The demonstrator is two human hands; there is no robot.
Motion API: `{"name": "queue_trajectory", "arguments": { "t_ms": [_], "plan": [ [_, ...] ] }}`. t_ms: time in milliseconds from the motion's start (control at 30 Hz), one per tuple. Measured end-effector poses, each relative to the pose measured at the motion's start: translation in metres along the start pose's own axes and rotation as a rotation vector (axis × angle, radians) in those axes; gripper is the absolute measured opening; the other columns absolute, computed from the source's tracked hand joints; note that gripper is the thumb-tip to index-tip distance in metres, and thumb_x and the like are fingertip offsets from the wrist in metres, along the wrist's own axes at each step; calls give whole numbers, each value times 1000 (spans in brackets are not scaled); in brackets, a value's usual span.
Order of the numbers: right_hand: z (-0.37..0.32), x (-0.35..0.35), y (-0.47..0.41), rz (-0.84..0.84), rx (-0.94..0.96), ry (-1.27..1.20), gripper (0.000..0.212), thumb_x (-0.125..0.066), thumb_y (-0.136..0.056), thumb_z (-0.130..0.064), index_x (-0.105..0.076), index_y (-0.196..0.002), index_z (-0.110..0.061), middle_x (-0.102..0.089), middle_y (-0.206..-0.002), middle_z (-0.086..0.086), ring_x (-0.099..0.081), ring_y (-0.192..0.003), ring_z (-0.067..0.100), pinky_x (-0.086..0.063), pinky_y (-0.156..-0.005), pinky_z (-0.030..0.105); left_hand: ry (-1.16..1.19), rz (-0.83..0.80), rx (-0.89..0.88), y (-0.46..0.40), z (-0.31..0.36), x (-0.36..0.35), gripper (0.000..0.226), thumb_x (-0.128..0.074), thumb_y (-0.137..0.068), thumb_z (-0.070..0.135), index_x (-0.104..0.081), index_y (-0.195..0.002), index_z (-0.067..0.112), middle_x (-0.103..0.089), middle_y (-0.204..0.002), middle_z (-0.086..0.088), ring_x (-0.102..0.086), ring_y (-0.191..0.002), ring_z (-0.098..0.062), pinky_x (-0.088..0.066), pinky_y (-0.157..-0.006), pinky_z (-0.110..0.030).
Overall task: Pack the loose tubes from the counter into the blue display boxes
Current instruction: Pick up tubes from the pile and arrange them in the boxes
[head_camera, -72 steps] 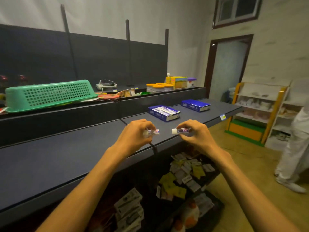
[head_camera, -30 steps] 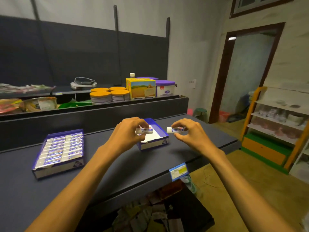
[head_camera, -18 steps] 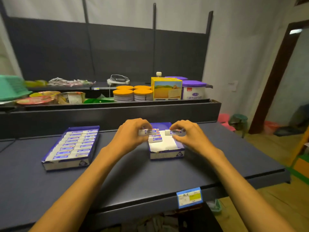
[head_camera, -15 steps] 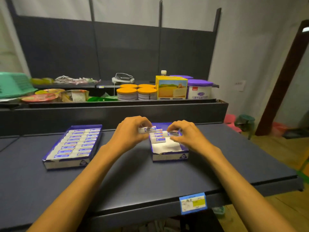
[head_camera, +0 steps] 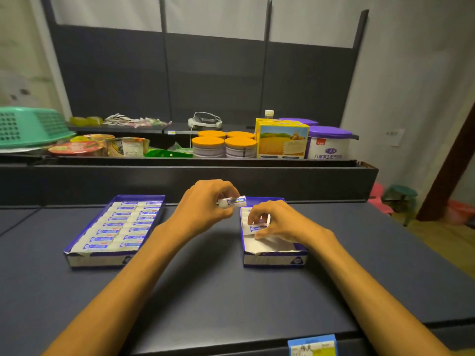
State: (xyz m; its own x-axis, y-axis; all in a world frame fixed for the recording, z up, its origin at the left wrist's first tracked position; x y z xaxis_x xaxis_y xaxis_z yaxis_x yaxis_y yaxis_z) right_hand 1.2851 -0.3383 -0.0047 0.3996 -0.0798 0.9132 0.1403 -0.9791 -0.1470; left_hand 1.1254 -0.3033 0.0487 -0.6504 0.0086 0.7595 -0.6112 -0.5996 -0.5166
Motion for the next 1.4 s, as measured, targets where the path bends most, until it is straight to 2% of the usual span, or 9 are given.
{"name": "queue_trajectory", "arguments": {
  "t_ms": [167,267,367,500,800,967,1133,1267,1400],
  "plan": [
    [-3,0,2,9,33,18,26,-80,-77,-31,-69,-101,-30,-65,-102,-9,-58,-89,8,-53,-77,25,-25,14,22,3,3,-2,24,-75,-80,19,-68,-103,21,-68,-100,6,-59,-84,-8,-54,-73,-28],
    [-3,-1,2,15,49,-4,23,-79,-78,-30,-70,-99,-30,-66,-97,-12,-59,-86,8,-54,-76,27,-40,22,22,6,2,-2,23,-76,-79,19,-68,-100,23,-67,-97,8,-60,-84,-9,-56,-73,-31],
    [-4,-1,3,17,59,-33,20,-74,-83,-22,-71,-102,-24,-65,-95,-11,-60,-86,9,-52,-74,18,-51,30,17,9,-1,-1,22,-76,-78,19,-69,-98,24,-67,-93,10,-61,-83,-8,-57,-72,-38],
    [-6,-1,3,15,73,-36,17,-72,-85,-19,-72,-102,-20,-66,-97,-8,-61,-86,8,-50,-72,13,-35,32,10,11,1,-3,23,-76,-78,20,-69,-100,23,-67,-94,10,-61,-84,-9,-57,-73,-37],
    [-4,-2,3,26,71,-49,17,-73,-85,-22,-71,-101,-22,-67,-98,-7,-62,-86,7,-53,-75,18,-26,9,23,15,3,-9,25,-76,-79,21,-69,-103,23,-67,-99,10,-62,-87,-7,-57,-75,-35],
    [9,21,9,172,14,-89,21,-73,-85,-28,-67,-105,-28,-62,-100,-13,-60,-89,6,-52,-77,21,-32,-22,17,11,13,-17,26,-76,-80,24,-67,-104,23,-68,-104,7,-62,-91,-9,-57,-77,-35],
    [29,31,24,216,-70,-19,25,-67,-89,-27,-61,-113,-28,-59,-113,-10,-53,-101,7,-50,-87,26,-30,-117,50,3,30,-36,26,-76,-80,24,-68,-105,26,-68,-107,9,-61,-95,-7,-57,-82,-33],
    [40,29,29,206,-116,8,32,-68,-88,-25,-58,-118,-28,-55,-123,-8,-48,-108,5,-47,-89,25,-93,-213,26,0,43,-56,23,-76,-80,24,-70,-102,25,-70,-103,7,-63,-91,-8,-55,-79,-29],
    [43,27,32,204,-142,-1,32,-67,-89,-28,-57,-119,-28,-55,-127,-7,-47,-113,7,-45,-89,25,-168,-301,30,1,46,-70,24,-78,-78,24,-70,-100,23,-71,-102,5,-65,-91,-14,-57,-76,-31]
  ]
}}
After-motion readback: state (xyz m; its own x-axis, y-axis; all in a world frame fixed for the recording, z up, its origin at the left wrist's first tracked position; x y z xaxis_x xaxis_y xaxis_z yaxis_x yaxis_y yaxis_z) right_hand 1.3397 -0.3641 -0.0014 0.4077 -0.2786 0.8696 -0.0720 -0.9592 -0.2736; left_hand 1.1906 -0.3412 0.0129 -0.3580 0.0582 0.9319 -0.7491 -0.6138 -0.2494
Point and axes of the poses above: each hand's wrist, its own y-axis away from the middle knuckle, its own x-axis out of the back of the hand, z = x × y, the point moved 7 cm from there along -y, towards the middle knuckle
